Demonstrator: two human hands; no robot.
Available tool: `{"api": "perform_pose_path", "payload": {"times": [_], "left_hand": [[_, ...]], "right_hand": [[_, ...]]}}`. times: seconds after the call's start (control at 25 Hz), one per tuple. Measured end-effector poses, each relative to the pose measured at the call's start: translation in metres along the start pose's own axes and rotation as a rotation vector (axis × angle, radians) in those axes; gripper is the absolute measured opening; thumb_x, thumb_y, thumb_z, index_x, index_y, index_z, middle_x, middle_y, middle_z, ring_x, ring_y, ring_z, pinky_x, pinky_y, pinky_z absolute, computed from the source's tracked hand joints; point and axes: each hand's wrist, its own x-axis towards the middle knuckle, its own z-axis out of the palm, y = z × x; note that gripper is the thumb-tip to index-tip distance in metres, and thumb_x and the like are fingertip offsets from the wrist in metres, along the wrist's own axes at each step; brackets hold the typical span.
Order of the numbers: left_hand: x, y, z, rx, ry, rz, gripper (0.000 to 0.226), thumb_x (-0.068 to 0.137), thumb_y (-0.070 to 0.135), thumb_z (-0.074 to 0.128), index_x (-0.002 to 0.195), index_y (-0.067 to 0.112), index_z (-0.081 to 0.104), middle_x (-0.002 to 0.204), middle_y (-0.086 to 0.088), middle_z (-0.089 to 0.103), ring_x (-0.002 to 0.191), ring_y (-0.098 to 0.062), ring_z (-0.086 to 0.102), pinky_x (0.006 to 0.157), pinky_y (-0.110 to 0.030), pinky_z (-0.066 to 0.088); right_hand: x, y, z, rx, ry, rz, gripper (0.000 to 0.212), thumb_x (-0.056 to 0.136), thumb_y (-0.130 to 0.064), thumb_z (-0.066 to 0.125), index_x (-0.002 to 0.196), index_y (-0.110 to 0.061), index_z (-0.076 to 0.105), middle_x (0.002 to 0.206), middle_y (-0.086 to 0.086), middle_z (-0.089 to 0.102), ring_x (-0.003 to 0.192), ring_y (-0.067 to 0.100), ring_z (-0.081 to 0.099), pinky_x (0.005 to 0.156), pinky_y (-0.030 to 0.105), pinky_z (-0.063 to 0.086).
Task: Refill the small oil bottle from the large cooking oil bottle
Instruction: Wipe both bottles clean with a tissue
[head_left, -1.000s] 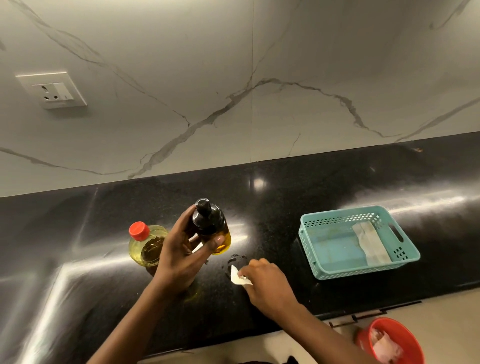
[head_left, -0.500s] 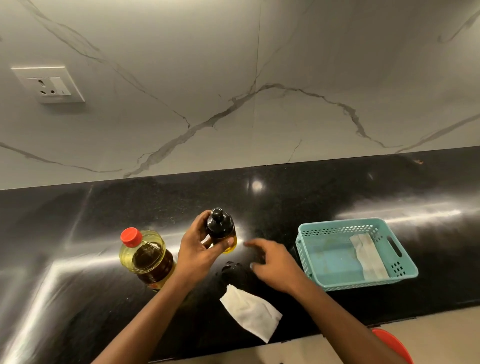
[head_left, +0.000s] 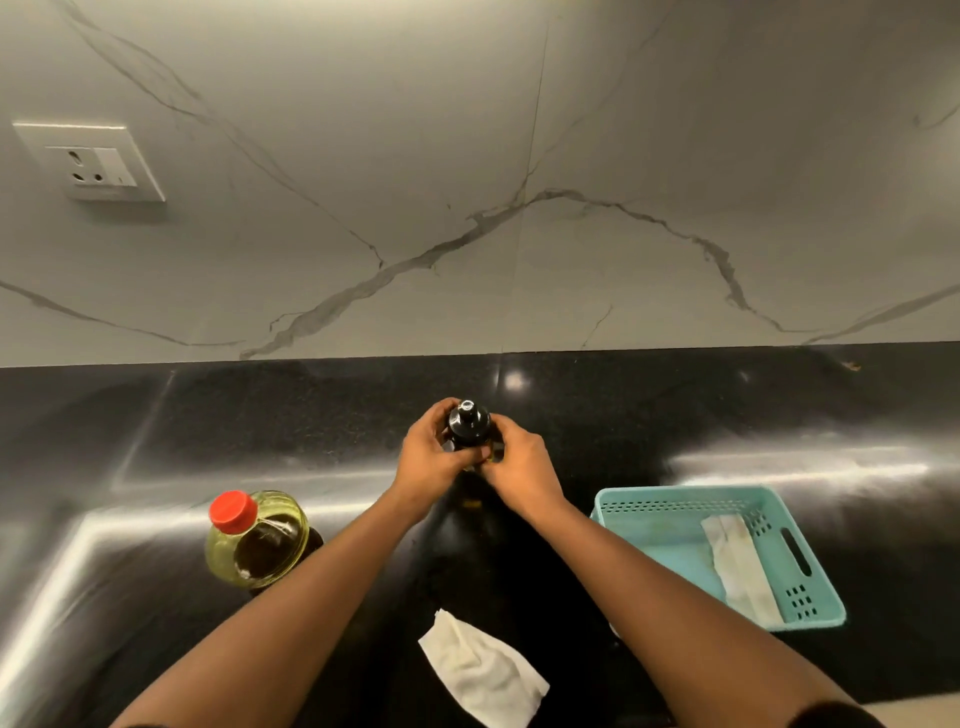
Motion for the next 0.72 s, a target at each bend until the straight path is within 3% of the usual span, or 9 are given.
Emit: {"api": "perform_pose_path", "payload": {"times": [0.2,0.32,0.56,0.64,0.72], "left_hand": [[0.027,-0.008,0.015,0.064,-0.034,-0.023,0.070,0.072,0.003,0.097,0.132,0.024,0.067,0.124,0.007,0.078,0.123,-0.011,0.071,0.116,-0.042,0.054],[0.032,-0.014,0.022,0.060,-0.048,-0.050,0.070,0.073,0.000,0.096,0.129,0.029,0.065,0.124,0.008,0.076,0.122,-0.009,0.070,0.115,-0.040,0.055],[0.043,-0.024,0.028,0.100,-0.034,-0.077,0.069,0.076,-0.002,0.092,0.128,0.032,0.062,0.124,0.008,0.073,0.120,-0.007,0.067,0.114,-0.038,0.055],[0.042,-0.020,0.030,0.133,-0.032,-0.076,0.071,0.078,0.000,0.091,0.137,0.028,0.061,0.131,0.006,0.072,0.126,-0.014,0.068,0.112,-0.030,0.054],[0.030,-0.010,0.030,0.158,-0.021,-0.089,0.090,0.082,0.006,0.091,0.159,0.021,0.048,0.153,0.001,0.060,0.147,-0.017,0.054,0.115,-0.023,0.043]], "right_hand": [[0.029,0.023,0.009,0.002,0.013,0.059,0.053,0.086,-0.026,0.084,0.136,-0.030,0.065,0.115,-0.007,0.077,0.109,0.008,0.072,0.097,0.029,0.059],[0.035,0.031,0.013,-0.010,0.006,0.089,0.050,0.090,-0.022,0.081,0.137,-0.029,0.064,0.114,-0.006,0.076,0.106,0.008,0.071,0.088,0.020,0.053],[0.045,0.038,0.017,-0.034,0.005,0.108,0.045,0.095,-0.017,0.074,0.138,-0.025,0.065,0.114,-0.004,0.076,0.105,0.010,0.071,0.079,0.015,0.047],[0.047,0.033,0.014,-0.029,-0.012,0.115,0.047,0.095,-0.015,0.072,0.140,-0.024,0.063,0.120,-0.001,0.076,0.114,0.016,0.072,0.083,0.019,0.049],[0.043,0.024,0.008,-0.032,0.010,0.132,0.056,0.092,-0.012,0.073,0.146,-0.017,0.058,0.133,0.009,0.072,0.125,0.027,0.069,0.095,0.028,0.052]]}}
